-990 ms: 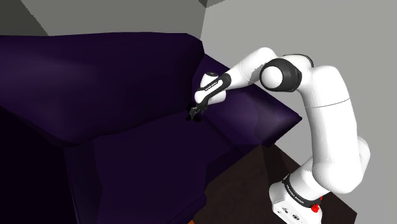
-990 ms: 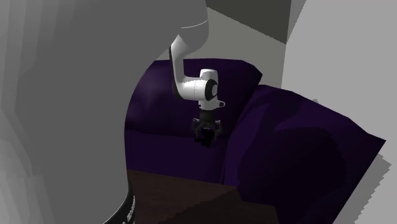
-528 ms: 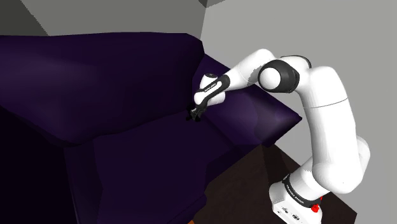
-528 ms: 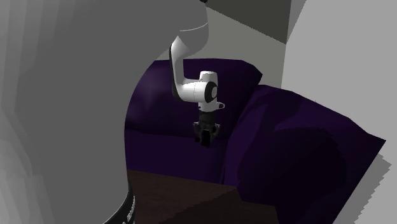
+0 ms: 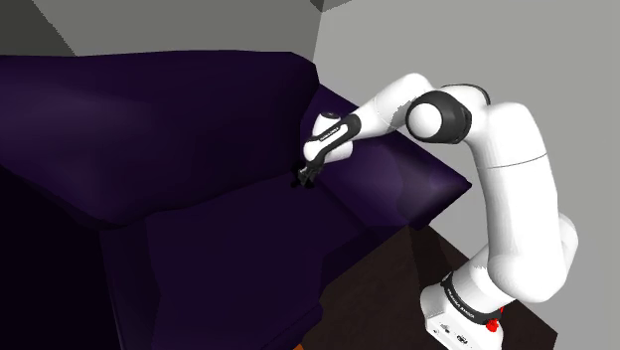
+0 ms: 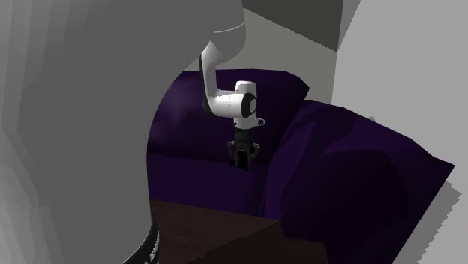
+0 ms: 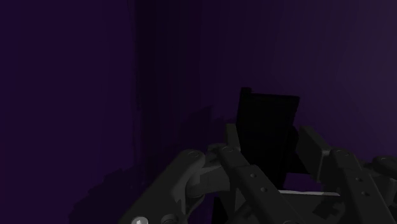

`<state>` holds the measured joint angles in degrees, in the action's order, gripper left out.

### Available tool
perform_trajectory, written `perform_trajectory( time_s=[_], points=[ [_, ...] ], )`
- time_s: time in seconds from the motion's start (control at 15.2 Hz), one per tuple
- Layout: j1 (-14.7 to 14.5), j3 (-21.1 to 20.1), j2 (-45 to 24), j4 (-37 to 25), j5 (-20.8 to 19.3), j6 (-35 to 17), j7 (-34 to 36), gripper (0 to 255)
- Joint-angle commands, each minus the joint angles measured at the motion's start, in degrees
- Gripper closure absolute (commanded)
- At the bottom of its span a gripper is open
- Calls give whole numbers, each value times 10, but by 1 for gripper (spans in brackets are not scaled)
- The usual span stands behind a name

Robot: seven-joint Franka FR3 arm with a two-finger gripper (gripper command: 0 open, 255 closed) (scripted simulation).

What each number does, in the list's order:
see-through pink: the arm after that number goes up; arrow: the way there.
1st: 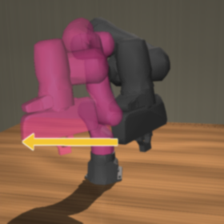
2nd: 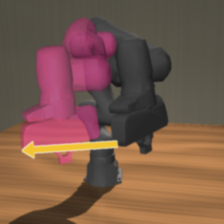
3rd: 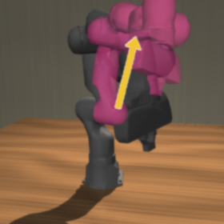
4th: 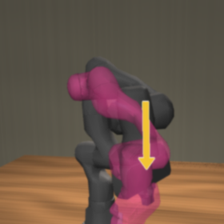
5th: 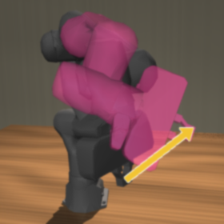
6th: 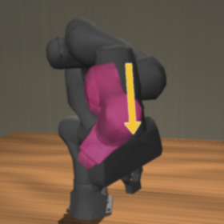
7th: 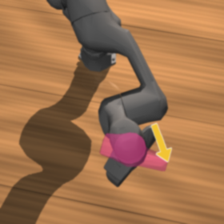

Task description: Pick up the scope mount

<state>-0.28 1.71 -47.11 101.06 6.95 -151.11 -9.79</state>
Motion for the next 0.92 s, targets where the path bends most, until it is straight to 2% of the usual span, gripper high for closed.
perform_trajectory(
  time_s=[0.0,0.86],
  points=[
    [-1,1,13,7,-1,6,1,255],
    [-5,7,86,31,-6,55,6,255]
  ],
)
